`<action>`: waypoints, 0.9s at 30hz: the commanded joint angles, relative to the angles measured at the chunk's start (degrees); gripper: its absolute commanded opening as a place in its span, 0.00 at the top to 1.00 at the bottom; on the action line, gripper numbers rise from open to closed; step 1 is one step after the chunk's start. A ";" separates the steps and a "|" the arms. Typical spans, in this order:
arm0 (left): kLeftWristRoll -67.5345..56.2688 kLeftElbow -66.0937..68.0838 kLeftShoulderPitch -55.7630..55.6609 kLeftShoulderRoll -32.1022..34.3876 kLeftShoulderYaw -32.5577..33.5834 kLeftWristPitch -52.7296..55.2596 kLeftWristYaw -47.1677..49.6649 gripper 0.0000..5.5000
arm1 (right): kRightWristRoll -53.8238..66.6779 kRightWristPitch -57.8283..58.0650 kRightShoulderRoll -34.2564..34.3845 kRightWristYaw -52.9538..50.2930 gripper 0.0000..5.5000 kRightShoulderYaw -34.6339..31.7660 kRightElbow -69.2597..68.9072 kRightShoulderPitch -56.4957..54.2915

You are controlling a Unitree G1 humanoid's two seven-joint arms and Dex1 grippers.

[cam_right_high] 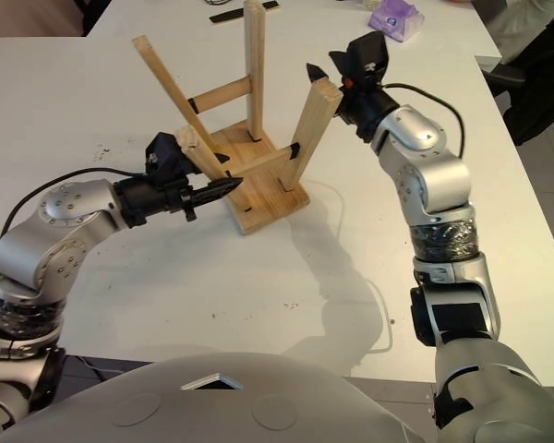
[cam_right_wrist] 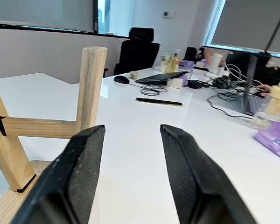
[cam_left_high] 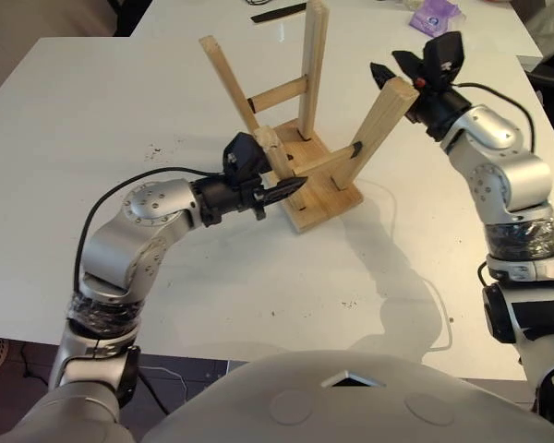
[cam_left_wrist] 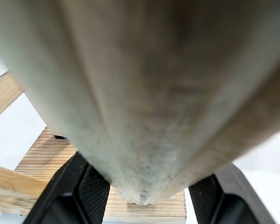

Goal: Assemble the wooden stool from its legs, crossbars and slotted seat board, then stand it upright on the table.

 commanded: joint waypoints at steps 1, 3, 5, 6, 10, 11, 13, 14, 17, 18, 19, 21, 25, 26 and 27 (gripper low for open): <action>-1.15 7.01 -0.94 -8.39 -11.47 9.56 2.54 0.62 | 9.47 7.59 6.64 9.67 0.61 10.13 -17.49 -2.28; -2.10 4.69 1.95 -6.51 -9.53 10.43 2.06 0.62 | 4.87 6.03 4.97 8.69 0.61 7.44 -12.08 -1.62; -3.64 2.51 3.99 -4.50 -6.79 11.36 1.45 0.62 | -2.51 1.49 2.20 7.11 0.61 5.02 -2.48 -1.62; -4.71 1.11 4.96 -3.43 -5.02 11.94 1.26 0.62 | -6.11 -1.36 0.76 6.44 0.61 4.10 2.65 -1.71; -7.07 -1.06 6.21 0.89 0.00 12.84 -1.35 0.62 | -14.36 -8.44 -2.60 4.07 0.61 1.03 14.47 0.71; -7.33 -0.97 6.05 1.73 0.56 12.92 -1.85 0.61 | -14.96 -9.24 -2.49 4.34 0.61 0.72 14.76 1.68; -7.74 -0.47 5.45 2.94 1.14 12.90 -2.26 0.61 | -14.85 -9.74 -1.20 5.24 0.61 0.12 12.95 3.54; -7.63 -0.29 5.26 3.37 1.22 12.74 -2.23 0.61 | -14.96 -10.20 -0.68 5.40 0.61 -0.13 12.32 4.02; -6.01 0.45 5.47 5.04 0.63 11.20 -2.39 0.61 | -16.08 -10.94 -1.07 4.62 0.61 -2.51 12.23 4.50; -5.42 0.58 6.04 5.75 0.50 10.53 -2.65 0.61 | -16.99 -11.33 -2.20 4.04 0.61 -3.69 12.72 4.56; -5.08 0.56 6.65 6.41 0.51 10.04 -2.96 0.61 | -17.86 -11.62 -3.39 3.49 0.61 -4.73 13.04 4.60; -3.76 0.65 8.27 8.40 0.50 8.37 -3.66 0.61 | -19.44 -12.14 -5.54 3.05 0.61 -6.84 12.43 4.56; -1.29 2.57 11.64 11.16 1.47 4.53 -4.86 0.61 | -18.48 -10.05 -5.70 3.82 0.61 -9.41 9.31 4.09; -0.81 3.24 12.00 11.57 1.53 3.67 -5.05 0.61 | -18.39 -9.56 -5.55 3.95 0.61 -9.72 8.67 4.30; -0.55 3.75 12.13 11.78 1.48 3.05 -5.13 0.61 | -18.35 -9.05 -5.55 4.30 0.61 -9.85 8.17 4.74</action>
